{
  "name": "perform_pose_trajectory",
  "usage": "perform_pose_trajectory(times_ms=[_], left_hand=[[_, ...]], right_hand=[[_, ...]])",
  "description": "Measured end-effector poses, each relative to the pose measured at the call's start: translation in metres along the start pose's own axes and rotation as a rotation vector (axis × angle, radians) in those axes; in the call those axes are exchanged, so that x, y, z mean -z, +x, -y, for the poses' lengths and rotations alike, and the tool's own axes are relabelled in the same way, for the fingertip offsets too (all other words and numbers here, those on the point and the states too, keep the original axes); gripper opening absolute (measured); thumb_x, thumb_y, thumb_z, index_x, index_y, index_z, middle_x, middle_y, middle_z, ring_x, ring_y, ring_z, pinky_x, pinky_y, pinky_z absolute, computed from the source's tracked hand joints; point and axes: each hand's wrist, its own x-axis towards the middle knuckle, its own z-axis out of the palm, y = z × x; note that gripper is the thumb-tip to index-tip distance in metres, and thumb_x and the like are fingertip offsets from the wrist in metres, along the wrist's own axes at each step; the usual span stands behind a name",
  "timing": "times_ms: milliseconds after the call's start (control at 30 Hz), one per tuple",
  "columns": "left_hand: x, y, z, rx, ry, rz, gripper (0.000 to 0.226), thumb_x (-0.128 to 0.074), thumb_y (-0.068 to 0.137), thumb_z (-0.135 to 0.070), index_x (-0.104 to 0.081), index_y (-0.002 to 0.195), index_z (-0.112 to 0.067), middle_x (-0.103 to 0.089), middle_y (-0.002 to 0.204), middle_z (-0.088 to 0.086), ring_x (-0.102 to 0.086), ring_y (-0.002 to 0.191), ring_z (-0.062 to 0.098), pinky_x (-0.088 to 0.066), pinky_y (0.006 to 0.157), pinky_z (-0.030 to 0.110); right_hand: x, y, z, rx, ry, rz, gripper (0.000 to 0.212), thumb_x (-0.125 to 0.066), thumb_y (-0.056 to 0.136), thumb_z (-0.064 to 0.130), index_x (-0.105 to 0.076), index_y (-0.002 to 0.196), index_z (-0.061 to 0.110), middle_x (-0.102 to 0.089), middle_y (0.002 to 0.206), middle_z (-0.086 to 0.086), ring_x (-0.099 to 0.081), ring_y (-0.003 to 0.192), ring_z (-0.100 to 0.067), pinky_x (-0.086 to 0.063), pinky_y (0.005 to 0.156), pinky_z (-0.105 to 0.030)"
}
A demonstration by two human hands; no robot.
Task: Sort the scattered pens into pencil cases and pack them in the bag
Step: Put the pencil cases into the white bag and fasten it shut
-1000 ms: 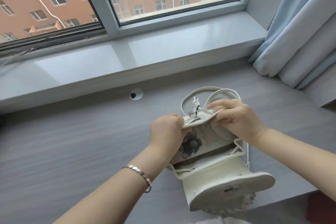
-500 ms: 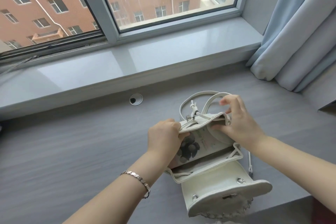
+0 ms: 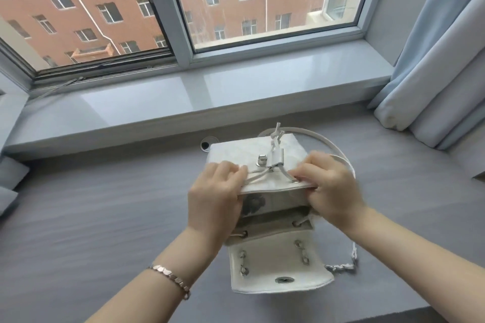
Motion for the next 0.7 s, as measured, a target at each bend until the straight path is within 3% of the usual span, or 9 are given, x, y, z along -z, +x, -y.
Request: perform_pose_trajectory(times_ms=[100,133,200,267,333,433,533,633,700], left_hand=[[-0.022,-0.041,0.010,-0.074,0.001,-0.027,0.035,-0.056,0.061,0.003,-0.073,0.089,-0.008,-0.069,0.082,0.005,-0.056,0.078,0.024,-0.049,0.059,0.033],[-0.029,-0.054,0.013,-0.085,-0.004,-0.016,0.034,-0.054,0.064,0.001,-0.073,0.091,-0.008,-0.070,0.086,0.006,-0.053,0.083,0.023,-0.046,0.067,0.031],[-0.039,-0.075,0.015,-0.105,-0.035,0.016,0.034,-0.050,0.070,-0.005,-0.072,0.096,-0.007,-0.070,0.093,0.007,-0.051,0.091,0.024,-0.040,0.078,0.030],[-0.044,-0.086,0.015,-0.128,-0.078,0.046,0.036,-0.050,0.070,-0.011,-0.068,0.101,-0.010,-0.064,0.101,0.005,-0.050,0.092,0.024,-0.039,0.079,0.030],[-0.046,-0.088,0.016,-0.131,-0.124,0.055,0.038,-0.051,0.067,-0.014,-0.061,0.103,-0.013,-0.057,0.103,0.001,-0.050,0.088,0.023,-0.040,0.076,0.029],[-0.042,-0.080,0.020,-0.143,-0.141,0.124,0.035,-0.056,0.068,-0.029,-0.062,0.100,-0.017,-0.062,0.095,-0.002,-0.049,0.081,0.019,-0.047,0.063,0.029],[-0.038,-0.072,0.027,-0.136,-0.136,0.228,0.039,-0.056,0.070,-0.052,-0.067,0.093,-0.022,-0.065,0.087,-0.006,-0.044,0.076,0.014,-0.045,0.057,0.025],[-0.026,-0.057,0.036,-0.159,-0.197,0.437,0.060,-0.052,0.063,-0.070,-0.057,0.107,-0.029,-0.060,0.098,-0.009,-0.048,0.084,0.010,-0.048,0.067,0.022],[-0.014,-0.037,0.045,-0.160,-0.324,0.701,0.067,-0.056,0.066,-0.068,-0.056,0.120,-0.029,-0.055,0.115,-0.006,-0.049,0.101,0.010,-0.047,0.087,0.024]], right_hand=[[-0.029,-0.029,-0.007,-0.083,0.029,0.157,0.040,-0.059,0.053,-0.015,-0.060,0.075,0.019,-0.052,0.076,0.003,-0.051,0.069,-0.020,-0.043,0.058,-0.034],[-0.036,-0.034,-0.007,-0.089,0.047,0.231,0.042,-0.059,0.051,-0.007,-0.055,0.079,0.024,-0.049,0.080,0.007,-0.048,0.074,-0.017,-0.042,0.063,-0.032],[-0.040,-0.039,-0.001,-0.081,-0.011,0.455,0.038,-0.059,0.053,0.026,-0.049,0.090,0.028,-0.046,0.091,0.011,-0.043,0.088,-0.015,-0.037,0.076,-0.028],[-0.039,-0.041,0.004,-0.143,0.001,0.702,0.070,-0.054,0.050,0.063,-0.046,0.109,0.025,-0.044,0.107,0.009,-0.038,0.102,-0.012,-0.025,0.083,-0.020],[-0.040,-0.039,0.013,-0.273,0.090,0.744,0.079,-0.055,0.051,0.073,-0.045,0.112,0.024,-0.043,0.109,0.008,-0.037,0.107,-0.009,-0.024,0.084,-0.015],[-0.048,-0.038,0.031,-0.367,0.110,0.513,0.035,-0.065,0.076,0.050,-0.049,0.085,0.021,-0.048,0.090,0.004,-0.046,0.096,-0.016,-0.029,0.076,-0.021],[-0.054,-0.044,0.041,-0.469,0.371,0.434,0.016,-0.063,0.085,0.031,-0.058,0.085,0.015,-0.058,0.082,0.004,-0.055,0.086,-0.012,-0.039,0.075,-0.020],[-0.052,-0.051,0.046,-0.553,0.713,0.429,0.013,-0.059,0.087,0.010,-0.064,0.096,0.003,-0.068,0.083,0.014,-0.061,0.088,0.008,-0.042,0.082,-0.010],[-0.052,-0.052,0.046,-0.627,0.888,0.442,0.007,-0.056,0.088,0.007,-0.059,0.090,0.001,-0.068,0.069,0.011,-0.062,0.080,0.001,-0.042,0.082,-0.013]])
